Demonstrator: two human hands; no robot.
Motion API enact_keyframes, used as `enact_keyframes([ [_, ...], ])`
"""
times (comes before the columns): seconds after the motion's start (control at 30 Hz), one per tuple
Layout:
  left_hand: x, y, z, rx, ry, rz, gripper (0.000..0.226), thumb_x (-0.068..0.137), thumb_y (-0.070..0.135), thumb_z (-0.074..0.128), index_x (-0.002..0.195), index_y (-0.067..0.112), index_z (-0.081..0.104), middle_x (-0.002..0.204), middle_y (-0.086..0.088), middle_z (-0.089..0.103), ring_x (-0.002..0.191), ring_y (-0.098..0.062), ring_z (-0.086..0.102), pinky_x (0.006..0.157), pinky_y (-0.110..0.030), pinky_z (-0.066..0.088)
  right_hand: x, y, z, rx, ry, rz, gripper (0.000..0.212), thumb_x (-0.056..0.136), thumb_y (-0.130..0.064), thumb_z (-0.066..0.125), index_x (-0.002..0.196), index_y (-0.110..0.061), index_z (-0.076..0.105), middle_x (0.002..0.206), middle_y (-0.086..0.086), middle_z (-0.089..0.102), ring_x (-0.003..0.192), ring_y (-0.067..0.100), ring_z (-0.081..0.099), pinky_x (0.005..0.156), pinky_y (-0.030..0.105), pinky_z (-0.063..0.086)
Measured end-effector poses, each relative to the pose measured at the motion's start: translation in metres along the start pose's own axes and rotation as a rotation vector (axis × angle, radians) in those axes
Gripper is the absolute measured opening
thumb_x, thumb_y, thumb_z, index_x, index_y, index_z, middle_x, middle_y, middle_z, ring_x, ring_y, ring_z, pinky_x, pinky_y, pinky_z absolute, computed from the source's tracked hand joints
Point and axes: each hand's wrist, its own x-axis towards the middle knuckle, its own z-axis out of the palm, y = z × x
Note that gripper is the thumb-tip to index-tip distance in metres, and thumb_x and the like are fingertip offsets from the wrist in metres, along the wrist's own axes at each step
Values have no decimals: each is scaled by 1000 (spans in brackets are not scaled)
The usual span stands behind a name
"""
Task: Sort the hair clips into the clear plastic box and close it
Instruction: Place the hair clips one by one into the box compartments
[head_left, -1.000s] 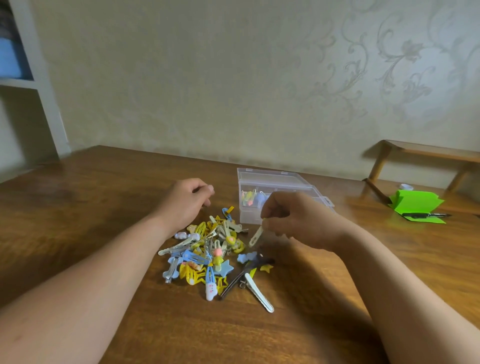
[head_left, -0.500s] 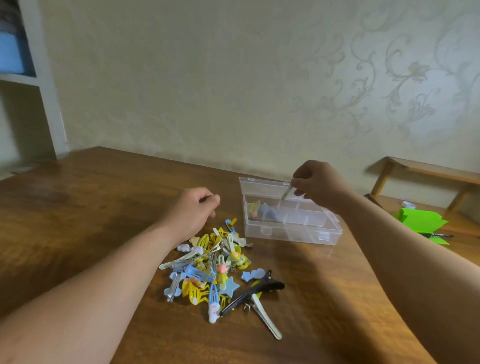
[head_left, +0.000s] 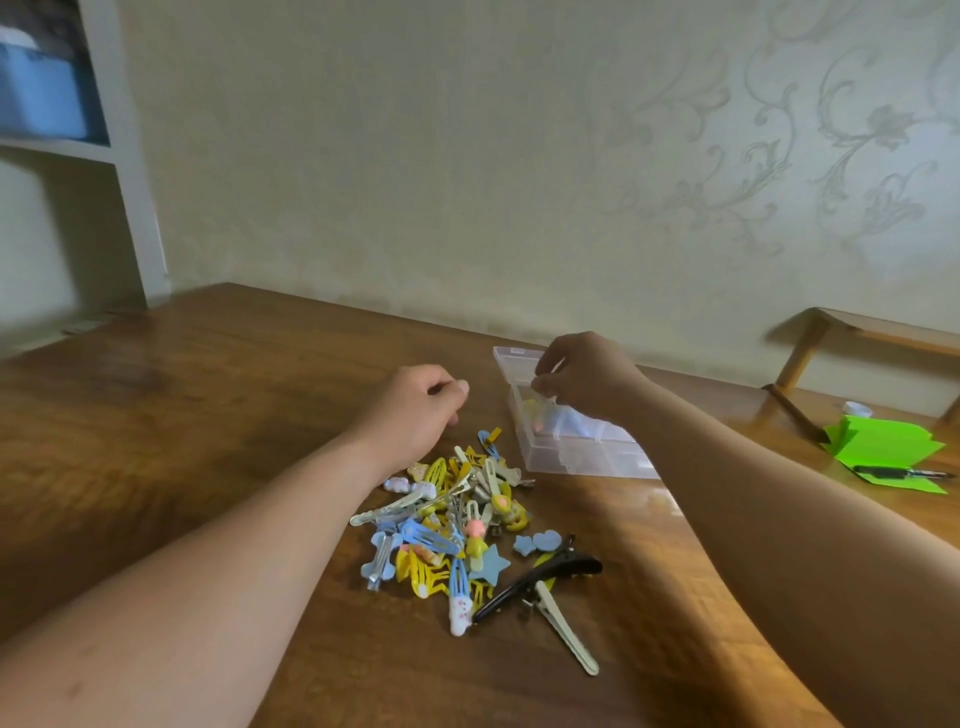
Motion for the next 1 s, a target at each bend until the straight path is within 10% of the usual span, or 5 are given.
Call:
enact_keyframes([
  [0.5, -2, 0, -1, 33, 1, 3, 31, 110, 42, 54, 99, 23, 76, 94, 6, 76, 96, -18, 70, 86, -37, 54, -78, 0, -21, 207, 182, -74, 11, 98, -27, 68, 91, -24, 75, 83, -8, 77, 74, 14, 70, 68, 32, 56],
  [0.77, -2, -1, -1, -16, 7, 10, 28, 108, 38, 58, 97, 23, 78, 90, 3, 77, 98, -22, 71, 98, -47, 56, -131, -7, -47, 136, -453, -289, 13, 96, -39, 75, 102, -28, 79, 95, -10, 78, 85, 6, 72, 82, 30, 58],
  [1.0, -6, 1, -1, -31, 19, 17, 26, 109, 33, 58, 101, 19, 79, 90, -1, 77, 89, -20, 72, 100, -52, 58, -134, -12, -30, 55, -528, -325, 18, 94, -42, 77, 108, -31, 76, 99, -15, 76, 90, 0, 70, 87, 29, 57],
])
